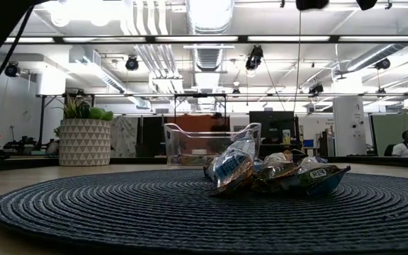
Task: Pick and place Granola Bars by type
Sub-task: Put the yellow granola bar into the bottom right transparent bin
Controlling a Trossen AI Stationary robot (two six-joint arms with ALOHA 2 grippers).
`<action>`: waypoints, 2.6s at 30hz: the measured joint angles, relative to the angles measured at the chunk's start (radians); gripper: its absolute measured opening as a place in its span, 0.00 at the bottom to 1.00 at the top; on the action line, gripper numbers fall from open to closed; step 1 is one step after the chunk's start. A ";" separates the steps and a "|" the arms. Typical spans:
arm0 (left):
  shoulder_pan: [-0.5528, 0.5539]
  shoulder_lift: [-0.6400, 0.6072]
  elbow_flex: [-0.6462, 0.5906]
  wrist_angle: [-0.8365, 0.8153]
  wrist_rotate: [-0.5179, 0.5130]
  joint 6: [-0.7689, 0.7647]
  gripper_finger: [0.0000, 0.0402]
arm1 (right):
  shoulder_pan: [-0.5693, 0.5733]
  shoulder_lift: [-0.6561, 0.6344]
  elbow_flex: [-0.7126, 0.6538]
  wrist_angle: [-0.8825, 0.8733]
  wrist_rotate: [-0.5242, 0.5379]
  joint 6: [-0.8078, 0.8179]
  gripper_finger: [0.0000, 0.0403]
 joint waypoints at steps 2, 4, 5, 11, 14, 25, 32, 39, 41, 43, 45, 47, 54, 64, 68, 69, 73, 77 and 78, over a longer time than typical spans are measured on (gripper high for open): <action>0.001 0.001 -0.034 0.052 0.011 -0.043 0.17 | 0.000 0.000 0.000 -0.002 0.000 0.000 0.02; 0.003 0.001 -0.067 0.092 0.012 -0.073 0.17 | 0.000 0.000 0.000 -0.006 0.000 0.000 0.02; 0.003 0.001 -0.079 0.100 0.011 -0.083 0.17 | 0.000 0.000 0.000 -0.007 0.000 0.000 0.02; 0.003 -0.002 -0.092 0.095 0.012 -0.085 0.17 | 0.000 0.000 0.000 -0.006 0.000 -0.003 0.02; 0.005 -0.020 -0.092 0.079 0.003 -0.052 0.17 | 0.000 0.000 0.000 -0.006 0.000 -0.003 0.02; 0.023 -0.170 -0.095 -0.225 -0.148 0.182 0.17 | 0.000 0.001 0.000 0.000 0.000 -0.003 0.02; 0.035 -0.239 -0.095 -0.381 -0.277 0.343 0.17 | 0.000 0.012 0.000 0.044 0.001 0.000 0.02; 0.066 -0.315 -0.097 -0.409 -0.387 0.477 0.17 | 0.000 0.052 0.000 0.148 0.000 -0.003 0.02; 0.076 -0.339 -0.097 -0.434 -0.409 0.508 0.17 | 0.000 0.064 0.000 0.189 0.000 -0.004 0.02; 0.091 -0.347 -0.096 -0.431 -0.413 0.529 0.17 | 0.000 0.079 0.000 0.227 0.000 -0.006 0.02; 0.099 -0.367 -0.100 -0.463 -0.417 0.552 0.17 | 0.000 0.097 0.000 0.257 0.000 -0.014 0.02; 0.109 -0.374 -0.098 -0.456 -0.426 0.579 0.17 | 0.000 0.108 0.000 0.274 0.000 -0.023 0.02; 0.116 -0.406 -0.098 -0.495 -0.465 0.648 0.17 | 0.000 0.161 0.000 0.336 0.000 0.001 0.16; 0.116 -0.407 -0.098 -0.496 -0.465 0.722 0.17 | -0.037 0.291 0.106 0.343 0.000 0.004 0.49; 0.116 -0.411 -0.099 -0.502 -0.472 0.779 0.17 | -0.052 0.329 0.161 0.341 -0.001 0.003 0.57; 0.116 -0.412 -0.099 -0.502 -0.472 0.788 0.17 | -0.055 0.337 0.173 0.340 -0.001 0.001 0.59; 0.116 -0.416 -0.099 -0.502 -0.506 0.820 0.17 | -0.057 0.369 0.215 0.319 -0.001 -0.005 0.65; 0.119 -0.420 -0.099 -0.502 -0.514 0.829 0.17 | -0.057 0.399 0.240 0.308 -0.003 -0.018 0.69; 0.119 -0.420 -0.099 -0.501 -0.514 0.829 0.17 | -0.057 0.405 0.244 0.308 -0.003 -0.028 0.70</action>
